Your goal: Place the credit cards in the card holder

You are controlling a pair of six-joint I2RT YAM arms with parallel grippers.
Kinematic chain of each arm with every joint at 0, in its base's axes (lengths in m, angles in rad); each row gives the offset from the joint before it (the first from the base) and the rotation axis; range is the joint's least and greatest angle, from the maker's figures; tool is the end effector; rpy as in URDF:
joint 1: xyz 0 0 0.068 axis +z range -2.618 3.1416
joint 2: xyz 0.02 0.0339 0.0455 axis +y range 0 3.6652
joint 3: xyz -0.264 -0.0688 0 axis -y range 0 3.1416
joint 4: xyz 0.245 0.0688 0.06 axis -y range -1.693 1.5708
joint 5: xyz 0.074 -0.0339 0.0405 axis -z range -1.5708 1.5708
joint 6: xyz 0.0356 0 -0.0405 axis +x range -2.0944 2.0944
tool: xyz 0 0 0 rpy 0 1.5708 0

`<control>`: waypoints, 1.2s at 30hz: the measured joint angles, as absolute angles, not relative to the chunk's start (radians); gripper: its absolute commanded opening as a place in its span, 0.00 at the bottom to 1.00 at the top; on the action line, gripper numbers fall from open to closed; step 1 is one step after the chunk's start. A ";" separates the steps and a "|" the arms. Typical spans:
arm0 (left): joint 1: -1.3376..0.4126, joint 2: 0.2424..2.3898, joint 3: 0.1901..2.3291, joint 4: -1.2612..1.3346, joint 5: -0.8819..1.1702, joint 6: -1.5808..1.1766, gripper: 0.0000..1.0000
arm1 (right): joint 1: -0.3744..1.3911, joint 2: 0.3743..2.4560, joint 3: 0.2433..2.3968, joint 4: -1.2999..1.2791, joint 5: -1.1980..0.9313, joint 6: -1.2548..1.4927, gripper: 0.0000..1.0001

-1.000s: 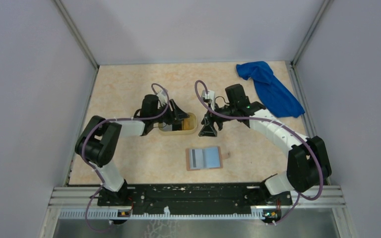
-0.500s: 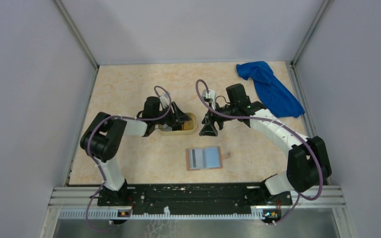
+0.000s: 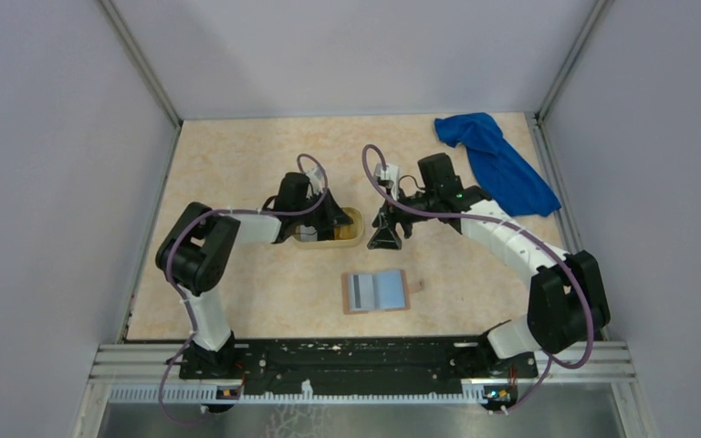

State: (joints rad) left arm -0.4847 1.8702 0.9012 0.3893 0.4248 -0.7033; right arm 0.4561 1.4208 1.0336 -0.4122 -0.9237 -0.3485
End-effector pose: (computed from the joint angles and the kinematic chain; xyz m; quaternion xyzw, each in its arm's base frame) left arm 0.3250 -0.1877 0.1395 0.0058 0.8657 -0.4138 0.2814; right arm 0.2538 0.1561 0.2691 -0.4790 0.6976 0.4304 0.3141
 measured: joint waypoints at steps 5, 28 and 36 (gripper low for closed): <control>-0.484 1.868 0.901 0.373 0.405 -0.685 0.00 | 0.453 1.421 1.034 -0.412 -0.929 -0.348 0.69; -0.474 1.351 0.411 0.880 0.358 -0.677 0.00 | 0.450 1.421 0.931 -0.226 -0.980 -0.197 0.98; -0.567 1.413 0.296 1.241 0.341 -0.868 0.00 | 0.466 1.441 0.845 0.075 -0.989 0.107 0.98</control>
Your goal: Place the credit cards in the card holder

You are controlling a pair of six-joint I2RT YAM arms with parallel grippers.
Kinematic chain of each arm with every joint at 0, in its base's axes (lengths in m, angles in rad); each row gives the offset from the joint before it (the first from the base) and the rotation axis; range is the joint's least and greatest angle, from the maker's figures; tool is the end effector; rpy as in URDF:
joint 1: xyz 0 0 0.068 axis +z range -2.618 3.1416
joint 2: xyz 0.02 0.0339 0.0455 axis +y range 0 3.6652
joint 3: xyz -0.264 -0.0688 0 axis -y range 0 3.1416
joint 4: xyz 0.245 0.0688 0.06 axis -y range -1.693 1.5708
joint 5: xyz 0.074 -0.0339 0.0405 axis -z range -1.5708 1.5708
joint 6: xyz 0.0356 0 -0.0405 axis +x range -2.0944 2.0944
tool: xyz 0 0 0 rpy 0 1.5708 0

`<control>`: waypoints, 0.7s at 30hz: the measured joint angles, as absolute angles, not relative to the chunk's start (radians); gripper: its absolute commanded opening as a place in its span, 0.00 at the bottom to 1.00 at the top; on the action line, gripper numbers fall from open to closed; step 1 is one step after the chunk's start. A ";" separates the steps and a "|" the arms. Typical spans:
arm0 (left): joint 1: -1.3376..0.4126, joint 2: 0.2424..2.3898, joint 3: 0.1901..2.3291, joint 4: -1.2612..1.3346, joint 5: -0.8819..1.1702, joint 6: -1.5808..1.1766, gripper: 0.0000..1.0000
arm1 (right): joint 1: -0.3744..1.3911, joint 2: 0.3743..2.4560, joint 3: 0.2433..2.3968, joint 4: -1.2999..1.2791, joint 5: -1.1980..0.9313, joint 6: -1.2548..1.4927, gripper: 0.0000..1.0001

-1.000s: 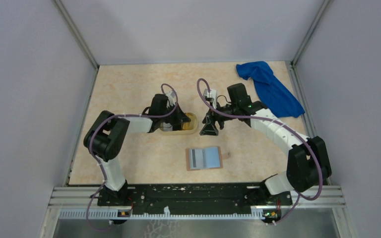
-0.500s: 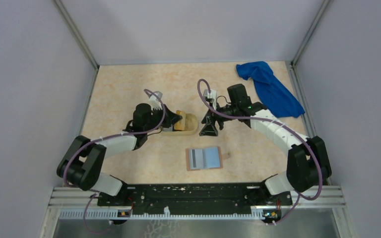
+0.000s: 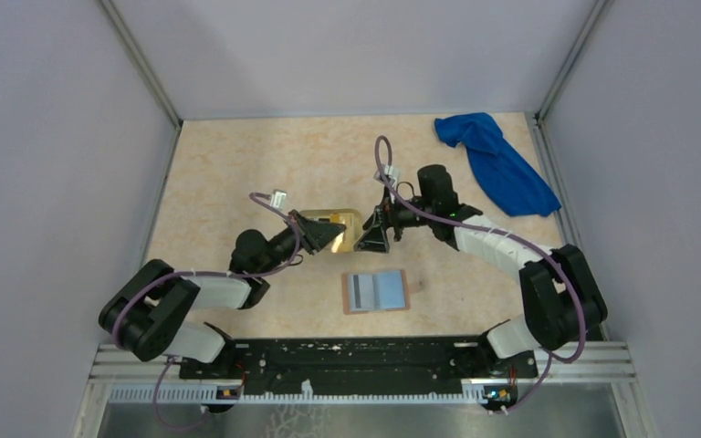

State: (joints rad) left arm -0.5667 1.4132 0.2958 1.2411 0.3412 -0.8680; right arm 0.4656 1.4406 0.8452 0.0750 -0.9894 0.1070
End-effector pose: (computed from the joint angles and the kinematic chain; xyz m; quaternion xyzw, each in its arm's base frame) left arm 0.2016 -0.1424 0.1935 0.0279 0.6641 -0.5702 0.4827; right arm 0.2577 0.1628 0.2410 -0.3700 0.7068 0.5187 0.3073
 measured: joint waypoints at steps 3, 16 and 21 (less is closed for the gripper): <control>-0.627 1.419 0.296 1.305 0.299 -0.887 0.00 | 0.506 1.441 0.838 0.106 -0.941 0.142 0.98; -0.710 1.441 0.296 1.388 0.149 -0.906 0.00 | 0.548 1.441 0.834 0.203 -0.822 0.268 0.52; -0.713 1.458 0.296 1.386 0.120 -0.901 0.15 | 0.561 1.439 0.830 0.209 -0.826 0.297 0.03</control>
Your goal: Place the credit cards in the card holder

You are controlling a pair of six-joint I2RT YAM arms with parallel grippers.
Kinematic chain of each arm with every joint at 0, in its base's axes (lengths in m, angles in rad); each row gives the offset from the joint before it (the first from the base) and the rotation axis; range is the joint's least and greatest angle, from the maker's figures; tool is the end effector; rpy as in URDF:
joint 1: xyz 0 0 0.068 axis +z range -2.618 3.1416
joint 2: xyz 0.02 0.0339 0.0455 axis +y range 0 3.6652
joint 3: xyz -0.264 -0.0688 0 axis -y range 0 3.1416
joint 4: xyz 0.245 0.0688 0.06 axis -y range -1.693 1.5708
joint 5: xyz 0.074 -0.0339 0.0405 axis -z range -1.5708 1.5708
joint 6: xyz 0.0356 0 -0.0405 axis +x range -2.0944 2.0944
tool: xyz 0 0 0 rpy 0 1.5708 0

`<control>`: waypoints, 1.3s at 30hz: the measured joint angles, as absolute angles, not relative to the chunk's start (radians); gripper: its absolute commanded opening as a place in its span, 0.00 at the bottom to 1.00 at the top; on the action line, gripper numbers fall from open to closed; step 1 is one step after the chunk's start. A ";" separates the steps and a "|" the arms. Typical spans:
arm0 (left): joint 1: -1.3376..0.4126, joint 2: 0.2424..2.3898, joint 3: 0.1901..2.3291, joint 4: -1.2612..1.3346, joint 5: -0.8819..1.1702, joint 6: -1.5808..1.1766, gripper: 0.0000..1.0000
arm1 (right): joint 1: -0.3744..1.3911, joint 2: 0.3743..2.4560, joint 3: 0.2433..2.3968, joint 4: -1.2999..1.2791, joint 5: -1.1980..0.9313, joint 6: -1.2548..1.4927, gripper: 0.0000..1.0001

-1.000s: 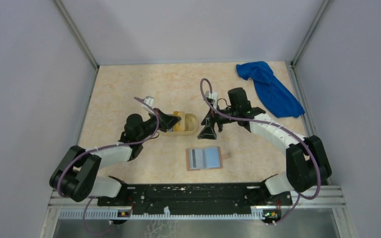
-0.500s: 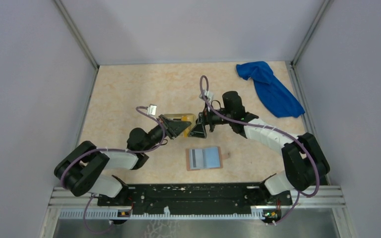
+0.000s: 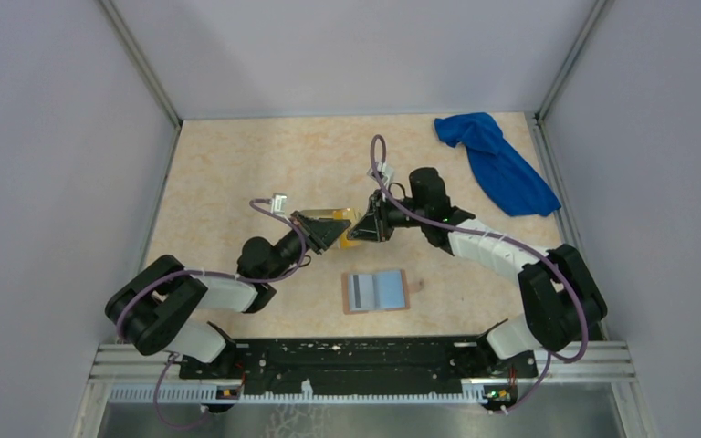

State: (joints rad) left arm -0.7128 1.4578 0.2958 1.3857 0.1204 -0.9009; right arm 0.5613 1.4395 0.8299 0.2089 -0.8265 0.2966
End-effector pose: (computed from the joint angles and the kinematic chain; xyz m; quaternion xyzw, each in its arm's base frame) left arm 0.1858 -0.1663 0.1991 -0.0117 0.6243 -0.5894 0.5126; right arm 0.2493 0.1877 0.2459 -0.3206 0.7276 0.5148 0.3207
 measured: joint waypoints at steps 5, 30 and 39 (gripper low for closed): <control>-0.711 1.458 0.292 1.390 0.134 -0.891 0.38 | 0.549 1.439 0.831 0.202 -0.888 0.308 0.00; -0.696 1.413 0.282 1.372 0.301 -0.900 0.00 | 0.560 1.448 0.886 0.019 -0.981 0.087 0.73; -0.736 1.398 0.307 1.275 0.180 -0.846 0.00 | 0.604 1.429 0.886 0.006 -0.830 0.084 0.22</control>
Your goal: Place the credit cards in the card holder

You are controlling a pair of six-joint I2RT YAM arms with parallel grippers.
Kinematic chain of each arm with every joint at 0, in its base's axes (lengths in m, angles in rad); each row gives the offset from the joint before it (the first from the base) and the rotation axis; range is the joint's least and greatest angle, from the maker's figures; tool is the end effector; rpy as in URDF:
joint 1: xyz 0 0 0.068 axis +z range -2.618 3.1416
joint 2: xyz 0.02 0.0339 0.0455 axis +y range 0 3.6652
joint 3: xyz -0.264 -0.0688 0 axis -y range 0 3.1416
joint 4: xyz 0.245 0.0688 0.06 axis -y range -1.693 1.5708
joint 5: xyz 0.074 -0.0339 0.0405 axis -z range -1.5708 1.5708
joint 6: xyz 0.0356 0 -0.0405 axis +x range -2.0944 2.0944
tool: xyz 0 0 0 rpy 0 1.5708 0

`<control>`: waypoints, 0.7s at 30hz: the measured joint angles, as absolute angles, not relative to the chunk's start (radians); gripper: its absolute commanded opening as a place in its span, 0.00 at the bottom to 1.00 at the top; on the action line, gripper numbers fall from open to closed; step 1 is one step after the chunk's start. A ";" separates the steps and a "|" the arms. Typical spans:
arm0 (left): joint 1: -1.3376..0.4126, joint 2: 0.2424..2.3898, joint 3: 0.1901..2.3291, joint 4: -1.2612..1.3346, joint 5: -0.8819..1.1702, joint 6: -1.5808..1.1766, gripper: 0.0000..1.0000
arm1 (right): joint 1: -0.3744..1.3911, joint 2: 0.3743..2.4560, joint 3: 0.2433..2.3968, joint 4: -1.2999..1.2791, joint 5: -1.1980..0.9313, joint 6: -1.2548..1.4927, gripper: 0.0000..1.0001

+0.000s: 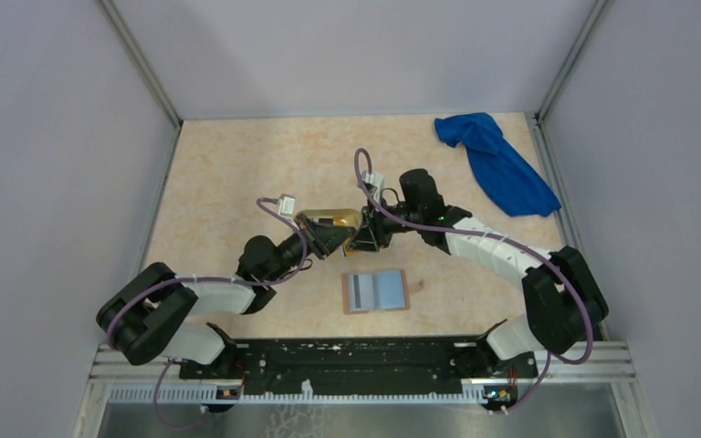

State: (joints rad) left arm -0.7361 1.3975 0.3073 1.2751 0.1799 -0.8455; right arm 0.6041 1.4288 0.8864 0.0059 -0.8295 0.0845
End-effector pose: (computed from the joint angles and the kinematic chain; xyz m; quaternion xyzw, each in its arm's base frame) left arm 0.1796 -0.1713 0.2041 0.0342 0.6391 -0.5851 0.4981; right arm 0.2383 0.1964 0.2497 -0.3969 0.7177 0.4824 0.3077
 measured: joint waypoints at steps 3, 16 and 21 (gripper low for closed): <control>-0.735 1.383 0.307 1.245 0.172 -0.815 0.30 | 0.606 1.428 0.887 -0.011 -0.815 0.094 0.06; -0.722 1.309 0.282 1.226 0.251 -0.795 0.29 | 0.580 1.439 0.893 -0.011 -1.058 0.078 0.00; -0.706 1.291 0.276 1.251 0.344 -0.793 0.00 | 0.570 1.467 0.912 -0.055 -1.150 0.045 0.27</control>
State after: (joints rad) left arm -0.7063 1.2911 0.2756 1.2507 0.3439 -0.7925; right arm 0.5697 1.4673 0.9123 -0.0551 -1.1500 0.0448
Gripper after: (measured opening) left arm 0.036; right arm 0.008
